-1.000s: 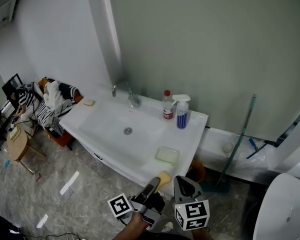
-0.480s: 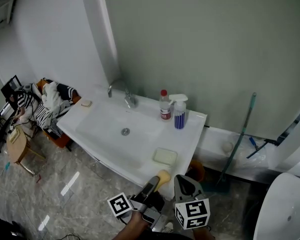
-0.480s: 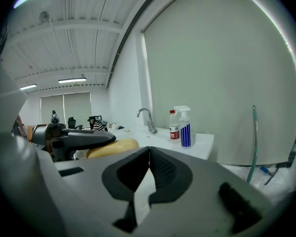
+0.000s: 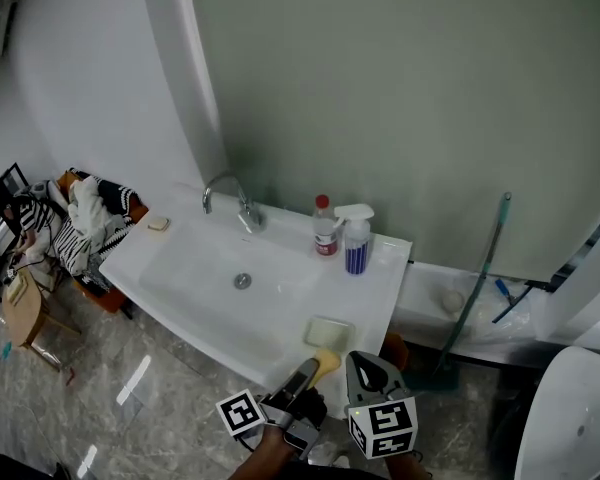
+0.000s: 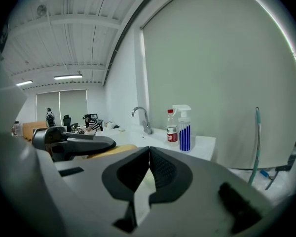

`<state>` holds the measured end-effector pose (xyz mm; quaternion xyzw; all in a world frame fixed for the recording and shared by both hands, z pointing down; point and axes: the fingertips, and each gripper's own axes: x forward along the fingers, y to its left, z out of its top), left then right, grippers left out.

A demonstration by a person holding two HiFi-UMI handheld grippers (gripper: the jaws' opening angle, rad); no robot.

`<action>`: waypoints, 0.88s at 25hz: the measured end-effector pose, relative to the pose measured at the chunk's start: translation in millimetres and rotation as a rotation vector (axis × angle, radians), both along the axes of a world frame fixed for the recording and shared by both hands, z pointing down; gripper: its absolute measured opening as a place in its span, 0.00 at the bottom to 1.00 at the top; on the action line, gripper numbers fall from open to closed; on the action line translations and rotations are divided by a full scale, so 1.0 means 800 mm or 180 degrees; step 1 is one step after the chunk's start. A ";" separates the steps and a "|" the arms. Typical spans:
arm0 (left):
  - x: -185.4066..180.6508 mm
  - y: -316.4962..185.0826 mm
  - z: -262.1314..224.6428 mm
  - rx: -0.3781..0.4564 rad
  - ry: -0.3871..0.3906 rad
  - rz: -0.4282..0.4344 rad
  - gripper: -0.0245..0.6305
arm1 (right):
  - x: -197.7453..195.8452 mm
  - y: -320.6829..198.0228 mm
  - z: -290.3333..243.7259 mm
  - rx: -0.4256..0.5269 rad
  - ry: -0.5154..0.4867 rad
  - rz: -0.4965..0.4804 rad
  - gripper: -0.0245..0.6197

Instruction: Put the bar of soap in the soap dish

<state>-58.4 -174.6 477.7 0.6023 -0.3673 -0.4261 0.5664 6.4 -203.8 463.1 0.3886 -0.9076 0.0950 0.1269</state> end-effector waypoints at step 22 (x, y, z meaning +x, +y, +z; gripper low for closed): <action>-0.025 -0.101 0.053 -0.0092 -0.0314 0.1241 0.28 | -0.045 -0.108 0.028 -0.0133 0.0108 0.0620 0.06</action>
